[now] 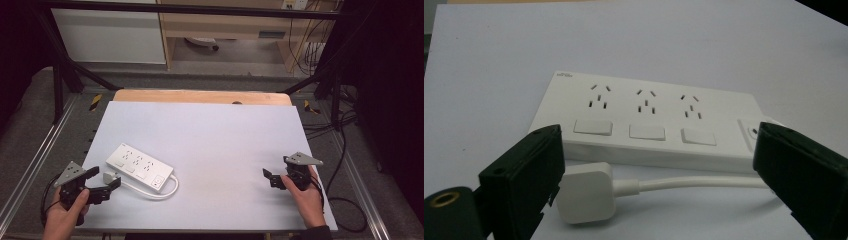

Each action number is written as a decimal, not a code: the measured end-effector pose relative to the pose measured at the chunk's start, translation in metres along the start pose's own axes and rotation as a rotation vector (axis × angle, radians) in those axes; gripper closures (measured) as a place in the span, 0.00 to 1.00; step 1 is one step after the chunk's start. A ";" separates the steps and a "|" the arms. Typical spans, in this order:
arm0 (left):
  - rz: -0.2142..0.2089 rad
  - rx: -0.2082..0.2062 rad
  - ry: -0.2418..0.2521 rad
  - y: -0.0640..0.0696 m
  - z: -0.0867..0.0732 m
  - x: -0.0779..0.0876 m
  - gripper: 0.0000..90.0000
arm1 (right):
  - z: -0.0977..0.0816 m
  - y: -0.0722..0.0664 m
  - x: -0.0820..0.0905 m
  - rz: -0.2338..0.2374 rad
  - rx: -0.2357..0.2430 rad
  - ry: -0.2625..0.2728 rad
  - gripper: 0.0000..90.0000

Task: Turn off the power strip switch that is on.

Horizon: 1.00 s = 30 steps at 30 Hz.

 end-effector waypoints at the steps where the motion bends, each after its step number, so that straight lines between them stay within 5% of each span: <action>1: 0.000 0.000 0.000 0.000 0.000 0.000 0.07 | 0.000 -0.001 0.000 0.003 -0.001 -0.001 0.06; 30: 0.003 0.059 0.154 0.001 0.016 0.015 0.06 | -0.001 -0.008 0.000 -0.003 0.027 -0.005 0.04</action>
Point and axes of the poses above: each handheld gripper's, and its own axes: x roughly backward along the jaws, z roughly out of its top, y roughly to its right, the point moved 2 cm from there along -x, roughly forward along the jaws, and after that the axes turned 1 degree about y, right-handed, at the moved point
